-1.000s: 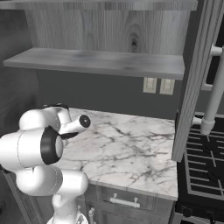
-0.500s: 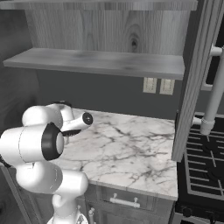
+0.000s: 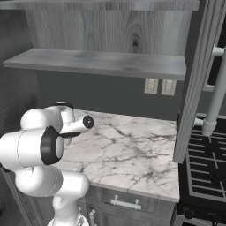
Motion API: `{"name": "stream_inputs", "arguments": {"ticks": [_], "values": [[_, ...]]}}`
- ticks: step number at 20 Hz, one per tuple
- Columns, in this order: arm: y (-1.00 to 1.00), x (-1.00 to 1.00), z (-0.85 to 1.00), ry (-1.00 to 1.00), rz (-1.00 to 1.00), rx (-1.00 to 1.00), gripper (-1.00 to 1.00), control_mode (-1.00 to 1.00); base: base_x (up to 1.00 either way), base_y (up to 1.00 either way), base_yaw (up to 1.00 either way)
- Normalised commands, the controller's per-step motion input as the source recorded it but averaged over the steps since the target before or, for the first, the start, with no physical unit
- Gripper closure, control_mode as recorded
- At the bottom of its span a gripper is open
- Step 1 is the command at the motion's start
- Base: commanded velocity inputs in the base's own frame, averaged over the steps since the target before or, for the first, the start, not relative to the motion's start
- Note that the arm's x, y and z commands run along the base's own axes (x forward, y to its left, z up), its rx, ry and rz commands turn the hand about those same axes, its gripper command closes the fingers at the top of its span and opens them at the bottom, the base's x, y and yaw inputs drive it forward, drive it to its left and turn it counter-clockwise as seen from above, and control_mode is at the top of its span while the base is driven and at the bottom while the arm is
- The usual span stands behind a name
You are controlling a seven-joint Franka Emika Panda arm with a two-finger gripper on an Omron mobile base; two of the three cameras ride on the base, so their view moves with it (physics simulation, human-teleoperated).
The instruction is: Move the cutting board and knife to the sink. Then move spray from the cabinet to the counter.
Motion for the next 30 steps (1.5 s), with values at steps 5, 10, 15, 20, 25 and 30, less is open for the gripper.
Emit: {"name": "stream_inputs", "arguments": {"ticks": [5, 10, 15, 20, 25, 30], "values": [[0.00, 0.00, 0.00, -0.04, 0.00, 0.00, 1.00, -1.00, 0.00, 0.00, 0.00], [0.00, 0.00, 0.00, 0.00, 0.00, 0.00, 1.00, -1.00, 0.00, 0.00, 0.00], [0.00, 0.00, 0.00, 0.00, 0.00, 0.00, 1.00, -1.00, 0.00, 0.00, 0.00], [0.00, 0.00, 0.00, 0.00, 0.00, 0.00, 1.00, -1.00, 0.00, 0.00, 0.00], [0.00, 0.00, 0.00, 0.00, 0.00, 0.00, -1.00, -1.00, 0.00, 0.00, 0.00], [0.00, 0.00, 0.00, 0.00, 0.00, 0.00, -1.00, -1.00, 0.00, 0.00, 0.00]]}}
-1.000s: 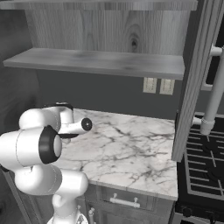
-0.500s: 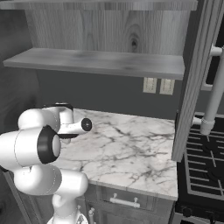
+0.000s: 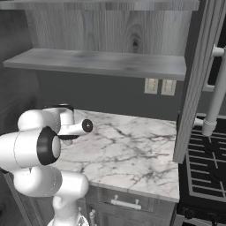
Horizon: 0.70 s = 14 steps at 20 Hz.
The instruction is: Move the cutting board and knife to the sink. Then move spray from the cabinet to the counter.
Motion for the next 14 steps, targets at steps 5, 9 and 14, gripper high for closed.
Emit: {"name": "stream_inputs", "arguments": {"ticks": [5, 9, 14], "values": [[0.00, 0.00, 0.00, 0.00, 0.00, 0.00, -1.00, -1.00, 0.00, 0.00, 0.00], [0.00, 0.00, 0.00, 0.00, 0.00, 0.00, -1.00, -1.00, 0.00, 0.00, 0.00], [0.00, 0.00, 0.00, 0.00, 0.00, 0.00, -1.00, -1.00, 0.00, 0.00, 0.00]]}}
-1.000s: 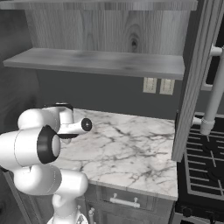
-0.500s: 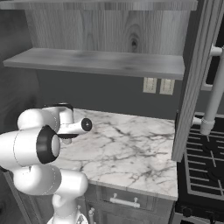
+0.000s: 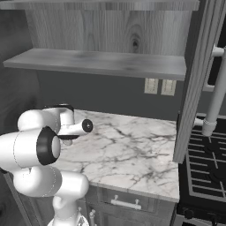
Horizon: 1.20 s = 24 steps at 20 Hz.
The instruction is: Move the cutting board and knife to the sink. Then move spray from the cabinet to the counter.
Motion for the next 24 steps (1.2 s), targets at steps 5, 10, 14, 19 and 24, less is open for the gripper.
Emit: {"name": "stream_inputs", "arguments": {"ticks": [5, 10, 14, 19, 24], "values": [[0.00, -0.05, 0.00, -0.01, 0.00, 0.00, -1.00, -1.00, 0.00, 0.00, 0.00], [-0.19, -0.18, 0.09, -0.05, -0.01, 0.00, -1.00, -1.00, 0.00, 0.00, 0.00], [-0.34, 0.00, 0.37, 0.00, -0.03, 0.00, -1.00, -1.00, 0.00, 0.00, 0.00], [-0.30, 0.00, 0.56, 0.00, -0.04, 0.00, -1.00, -1.00, 0.00, 0.00, 0.00], [-0.46, 0.00, 0.73, 0.12, -0.08, 0.04, -1.00, -1.00, 0.00, 0.00, 0.00]]}}
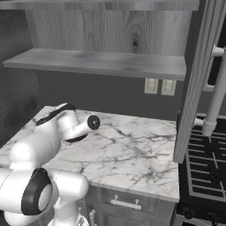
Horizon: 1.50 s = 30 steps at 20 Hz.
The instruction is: Move the cutting board and knife to the sink. Then move spray from the cabinet to the counter.
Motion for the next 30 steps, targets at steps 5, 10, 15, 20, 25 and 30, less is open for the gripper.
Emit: {"name": "stream_inputs", "arguments": {"ticks": [5, 10, 15, 20, 25, 30], "values": [[-0.47, 0.00, 0.60, 0.20, -0.13, 0.04, -1.00, -1.00, 0.00, 0.00, 0.00], [-0.46, -0.26, 0.39, 0.18, -0.18, 0.05, -1.00, -1.00, 0.00, 0.00, 0.00], [-0.25, -0.64, 0.35, 0.04, -0.20, 0.05, -1.00, -1.00, 0.00, 0.00, 0.00], [0.00, -0.74, 0.53, -0.01, -0.15, 0.01, -1.00, -1.00, 0.00, 0.00, 0.00], [0.00, -0.89, 0.60, -0.09, -0.14, 0.00, -1.00, -1.00, 0.00, 0.00, 0.00], [0.00, -0.63, 0.60, -0.09, -0.14, 0.00, -1.00, -1.00, 0.00, 0.00, 0.00]]}}
